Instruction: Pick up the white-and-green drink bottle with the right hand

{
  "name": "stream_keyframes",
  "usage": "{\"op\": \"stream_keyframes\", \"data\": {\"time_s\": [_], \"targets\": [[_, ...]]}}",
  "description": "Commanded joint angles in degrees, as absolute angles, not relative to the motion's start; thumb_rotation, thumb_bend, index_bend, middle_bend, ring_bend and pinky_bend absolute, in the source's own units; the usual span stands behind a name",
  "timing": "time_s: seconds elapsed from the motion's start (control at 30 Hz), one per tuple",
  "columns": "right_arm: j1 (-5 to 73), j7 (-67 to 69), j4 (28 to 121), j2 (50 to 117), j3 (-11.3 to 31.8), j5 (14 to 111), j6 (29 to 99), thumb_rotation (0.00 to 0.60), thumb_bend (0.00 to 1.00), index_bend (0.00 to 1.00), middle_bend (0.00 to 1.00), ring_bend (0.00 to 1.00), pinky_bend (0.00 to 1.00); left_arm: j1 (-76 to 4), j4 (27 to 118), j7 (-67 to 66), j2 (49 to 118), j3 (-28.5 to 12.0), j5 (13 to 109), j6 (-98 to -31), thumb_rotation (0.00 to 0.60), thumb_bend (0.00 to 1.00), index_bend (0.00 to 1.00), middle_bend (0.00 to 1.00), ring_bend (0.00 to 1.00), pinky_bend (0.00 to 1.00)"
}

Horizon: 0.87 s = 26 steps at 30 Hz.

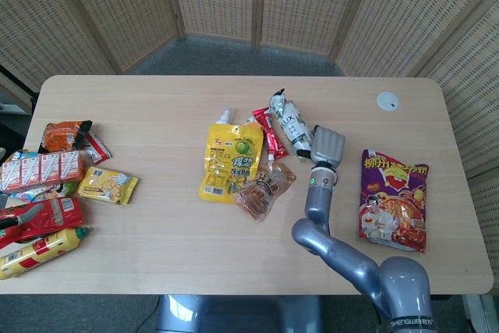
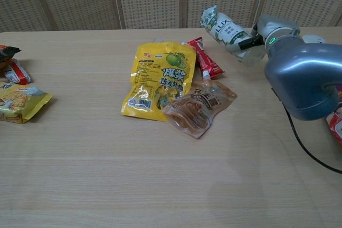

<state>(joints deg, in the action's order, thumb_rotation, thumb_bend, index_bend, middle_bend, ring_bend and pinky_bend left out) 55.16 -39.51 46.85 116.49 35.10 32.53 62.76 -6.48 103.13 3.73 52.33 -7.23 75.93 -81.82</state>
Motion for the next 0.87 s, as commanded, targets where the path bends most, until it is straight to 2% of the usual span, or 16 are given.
{"op": "stream_keyframes", "data": {"time_s": [0.03, 0.5, 0.7, 0.87], "targets": [[50.66, -41.19, 58.24, 110.65, 34.38, 34.11, 69.11, 0.6, 0.22, 0.61, 0.64, 0.77, 1.0, -6.44, 103.39, 3.99, 52.19, -7.14, 76.35, -81.93, 0.349, 0.0, 0.0, 0.0, 0.0, 0.0], [46.49, -48.72, 88.53, 97.45, 35.94, 35.45, 83.12, 0.6, 0.2, 0.6, 0.64, 0.77, 1.0, -6.09, 104.47, 6.07, 51.29, -6.64, 79.14, -82.95, 0.35, 0.0, 0.0, 0.0, 0.0, 0.0], [46.51, -50.79, 95.17, 94.5, 36.3, 34.83, 86.1, 0.6, 0.2, 0.6, 0.64, 0.77, 1.0, -5.84, 104.81, 6.56, 50.92, -6.44, 80.08, -83.58, 0.349, 0.0, 0.0, 0.0, 0.0, 0.0], [46.7, -51.13, 96.77, 93.39, 35.81, 34.14, 86.94, 0.6, 0.2, 0.59, 0.63, 0.77, 1.0, -5.92, 104.99, 6.41, 50.93, -6.28, 80.46, -83.53, 0.352, 0.0, 0.0, 0.0, 0.0, 0.0]]}}
